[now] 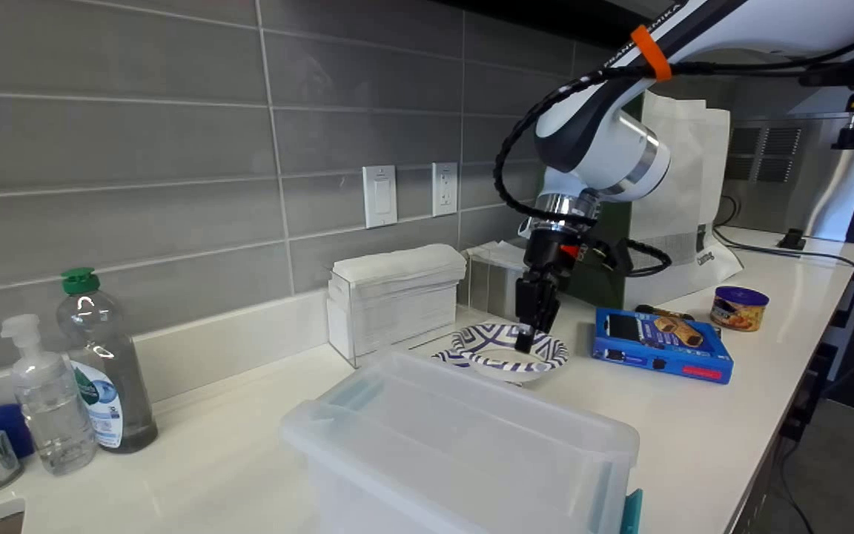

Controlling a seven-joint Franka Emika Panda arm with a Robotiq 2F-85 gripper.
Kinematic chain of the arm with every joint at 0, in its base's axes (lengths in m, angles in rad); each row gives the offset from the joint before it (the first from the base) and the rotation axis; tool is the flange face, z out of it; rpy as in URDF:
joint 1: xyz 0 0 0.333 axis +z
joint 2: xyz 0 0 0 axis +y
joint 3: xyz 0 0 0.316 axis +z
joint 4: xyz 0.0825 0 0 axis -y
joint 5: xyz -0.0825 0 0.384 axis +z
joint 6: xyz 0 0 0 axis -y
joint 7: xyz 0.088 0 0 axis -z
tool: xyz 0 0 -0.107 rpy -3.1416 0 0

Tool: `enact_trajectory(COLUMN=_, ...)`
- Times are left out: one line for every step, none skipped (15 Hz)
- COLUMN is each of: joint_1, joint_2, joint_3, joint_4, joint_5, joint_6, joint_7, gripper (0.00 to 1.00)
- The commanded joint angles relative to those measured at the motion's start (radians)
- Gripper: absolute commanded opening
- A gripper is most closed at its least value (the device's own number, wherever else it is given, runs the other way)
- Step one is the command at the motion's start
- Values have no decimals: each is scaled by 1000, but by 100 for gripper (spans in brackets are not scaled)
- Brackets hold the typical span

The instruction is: Stack the bowls together.

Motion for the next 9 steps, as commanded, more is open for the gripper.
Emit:
enact_trajectory(joint_1=29, joint_2=21, joint_3=9, joint_4=-6, joint_5=60, joint_6=63, joint_7=16, gripper=2)
enact_trajectory(joint_1=33, joint_2=27, joint_3=9, joint_4=-2, joint_5=62, joint_6=78, joint_7=22, gripper=2)
enact_trajectory(joint_1=36, joint_2=29, joint_3=10, joint_4=-2, joint_5=67, joint_6=96, joint_7=20, gripper=2)
enact_trajectory(joint_1=38, joint_2=30, joint_3=10, joint_4=-3, joint_5=68, joint_6=111, joint_7=19, gripper=2)
enact_trajectory(joint_1=39, joint_2=29, joint_3=9, joint_4=-5, joint_5=67, joint_6=133, joint_7=19, gripper=2)
enact_trajectory(joint_1=38, joint_2=29, joint_3=9, joint_4=-6, joint_5=67, joint_6=147, joint_7=16, gripper=2)
enact_trajectory(joint_1=36, joint_2=29, joint_3=7, joint_4=-6, joint_5=63, joint_6=157, joint_7=20, gripper=2)
enact_trajectory(joint_1=34, joint_2=28, joint_3=6, joint_4=-5, joint_5=59, joint_6=166, joint_7=22, gripper=2)
enact_trajectory(joint_1=34, joint_2=29, joint_3=5, joint_4=-5, joint_5=55, joint_6=174, joint_7=24, gripper=2)
